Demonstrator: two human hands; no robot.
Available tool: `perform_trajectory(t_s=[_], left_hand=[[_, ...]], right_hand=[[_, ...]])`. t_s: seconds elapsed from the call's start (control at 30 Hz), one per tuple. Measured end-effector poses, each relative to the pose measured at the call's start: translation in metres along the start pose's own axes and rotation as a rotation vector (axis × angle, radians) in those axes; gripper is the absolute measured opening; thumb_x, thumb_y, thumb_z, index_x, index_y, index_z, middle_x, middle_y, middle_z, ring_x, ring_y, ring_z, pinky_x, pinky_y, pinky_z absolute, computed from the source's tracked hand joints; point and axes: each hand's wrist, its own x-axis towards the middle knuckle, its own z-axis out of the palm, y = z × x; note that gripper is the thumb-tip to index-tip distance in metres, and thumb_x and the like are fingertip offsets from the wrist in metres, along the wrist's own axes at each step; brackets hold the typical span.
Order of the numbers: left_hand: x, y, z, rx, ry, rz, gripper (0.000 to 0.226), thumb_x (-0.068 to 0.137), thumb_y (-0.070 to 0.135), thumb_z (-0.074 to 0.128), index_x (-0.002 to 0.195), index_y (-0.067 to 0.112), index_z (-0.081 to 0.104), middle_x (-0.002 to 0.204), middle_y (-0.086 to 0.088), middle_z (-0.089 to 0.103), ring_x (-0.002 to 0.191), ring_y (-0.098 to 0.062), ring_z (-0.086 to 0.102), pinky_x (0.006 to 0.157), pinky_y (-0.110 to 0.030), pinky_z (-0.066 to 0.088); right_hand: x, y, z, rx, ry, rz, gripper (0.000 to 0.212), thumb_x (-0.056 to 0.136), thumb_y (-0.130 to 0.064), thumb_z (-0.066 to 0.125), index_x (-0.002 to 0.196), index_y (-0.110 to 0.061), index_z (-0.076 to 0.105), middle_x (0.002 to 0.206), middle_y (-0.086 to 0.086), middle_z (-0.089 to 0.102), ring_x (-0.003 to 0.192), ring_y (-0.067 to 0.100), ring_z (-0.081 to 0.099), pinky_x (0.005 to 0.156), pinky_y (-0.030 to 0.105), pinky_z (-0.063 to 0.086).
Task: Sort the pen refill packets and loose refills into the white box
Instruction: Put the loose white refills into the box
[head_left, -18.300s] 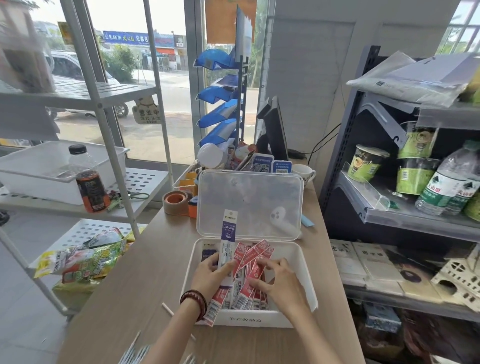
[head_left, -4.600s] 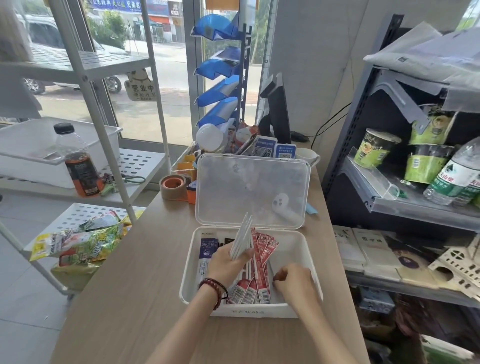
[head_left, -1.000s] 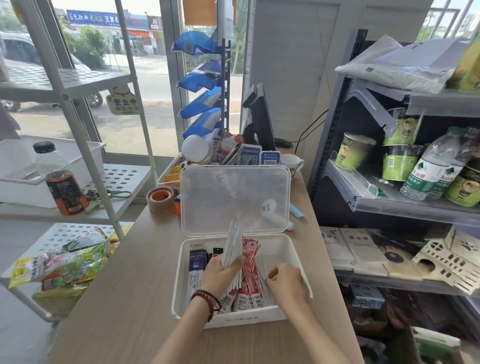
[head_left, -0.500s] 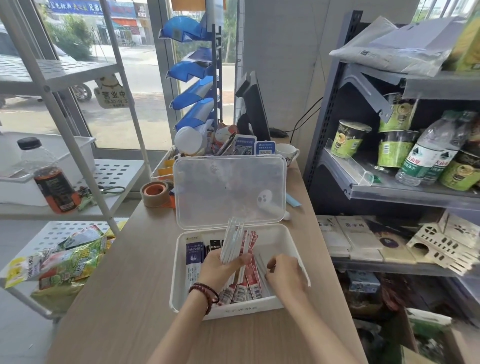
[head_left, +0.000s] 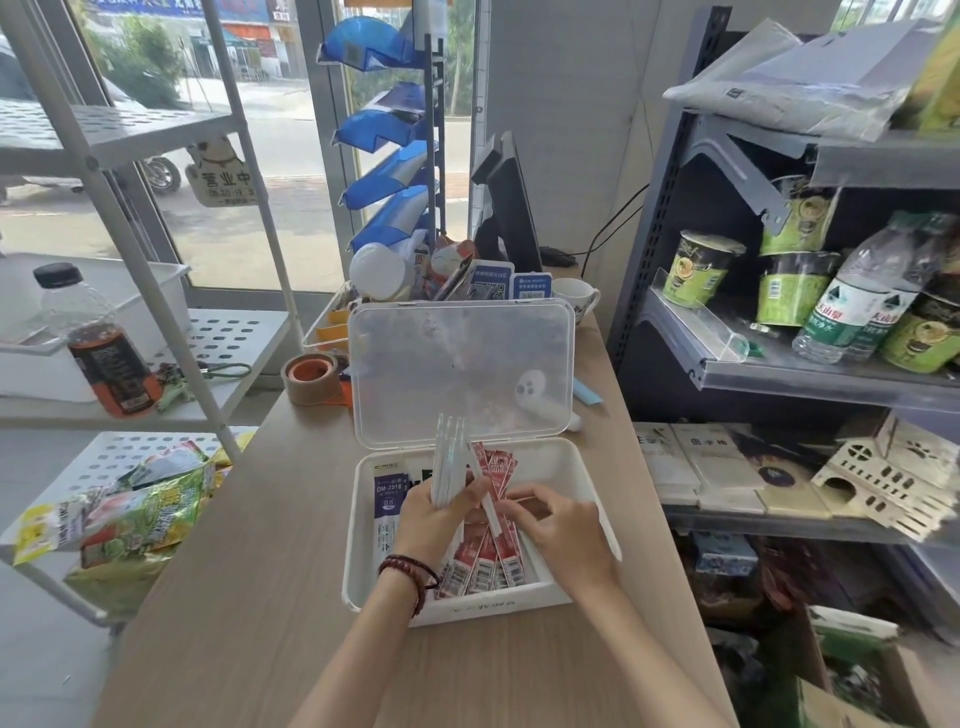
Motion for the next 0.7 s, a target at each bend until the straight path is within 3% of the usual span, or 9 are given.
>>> perform_trajectory(t_s=[0.07, 0.2, 0.33, 0.5, 0.57, 0.7], left_hand=[[0.003, -0.001, -0.002, -0.012, 0.003, 0.0, 0.032, 0.065, 0.036, 0.075, 0.086, 0.012, 0.071, 0.078, -0.012, 0.074, 0.071, -0.025, 0.072, 0.065, -0.038, 0.059], [0.003, -0.003, -0.001, 0.06, -0.046, 0.016, 0.031, 0.071, 0.031, 0.075, 0.082, 0.002, 0.071, 0.068, -0.007, 0.072, 0.06, -0.016, 0.069, 0.049, -0.023, 0.052], [0.004, -0.006, 0.0, 0.079, -0.066, 0.018, 0.019, 0.077, 0.022, 0.074, 0.08, 0.003, 0.071, 0.067, -0.006, 0.073, 0.061, -0.021, 0.067, 0.047, -0.024, 0.053], [0.005, -0.008, 0.002, 0.125, -0.057, 0.01, 0.021, 0.078, 0.025, 0.073, 0.088, 0.007, 0.071, 0.072, -0.009, 0.073, 0.065, -0.02, 0.071, 0.059, -0.038, 0.059], [0.005, -0.009, 0.002, 0.126, -0.038, 0.008, 0.021, 0.079, 0.028, 0.072, 0.09, 0.011, 0.072, 0.068, -0.01, 0.072, 0.063, -0.027, 0.069, 0.063, -0.046, 0.059], [0.008, -0.008, -0.001, 0.112, 0.035, -0.013, 0.021, 0.077, 0.031, 0.074, 0.085, 0.012, 0.072, 0.069, -0.009, 0.072, 0.069, -0.038, 0.069, 0.066, -0.053, 0.058]], right_hand=[[0.001, -0.001, -0.001, 0.019, -0.001, -0.013, 0.029, 0.08, -0.048, 0.07, 0.094, -0.023, 0.076, 0.082, -0.013, 0.075, 0.076, -0.008, 0.068, 0.07, 0.008, 0.051], [0.0, 0.001, 0.0, -0.009, 0.004, -0.084, 0.025, 0.082, -0.045, 0.071, 0.093, -0.023, 0.076, 0.078, -0.016, 0.073, 0.072, -0.006, 0.067, 0.066, 0.01, 0.052], [0.001, 0.005, 0.001, -0.012, 0.017, -0.105, 0.021, 0.083, -0.038, 0.073, 0.094, -0.021, 0.076, 0.08, -0.014, 0.074, 0.072, -0.006, 0.067, 0.066, 0.008, 0.05], [0.003, 0.01, 0.004, 0.022, 0.029, -0.059, 0.011, 0.083, -0.026, 0.075, 0.093, -0.02, 0.076, 0.079, -0.017, 0.073, 0.075, -0.005, 0.068, 0.067, 0.021, 0.059], [0.005, 0.012, 0.005, 0.053, 0.065, 0.039, 0.008, 0.085, -0.025, 0.074, 0.092, -0.023, 0.075, 0.077, -0.018, 0.072, 0.075, -0.003, 0.069, 0.065, 0.03, 0.061], [0.007, 0.013, 0.007, -0.018, 0.087, 0.16, 0.013, 0.087, -0.031, 0.071, 0.095, -0.02, 0.074, 0.082, -0.012, 0.072, 0.076, 0.002, 0.068, 0.065, 0.033, 0.061]])
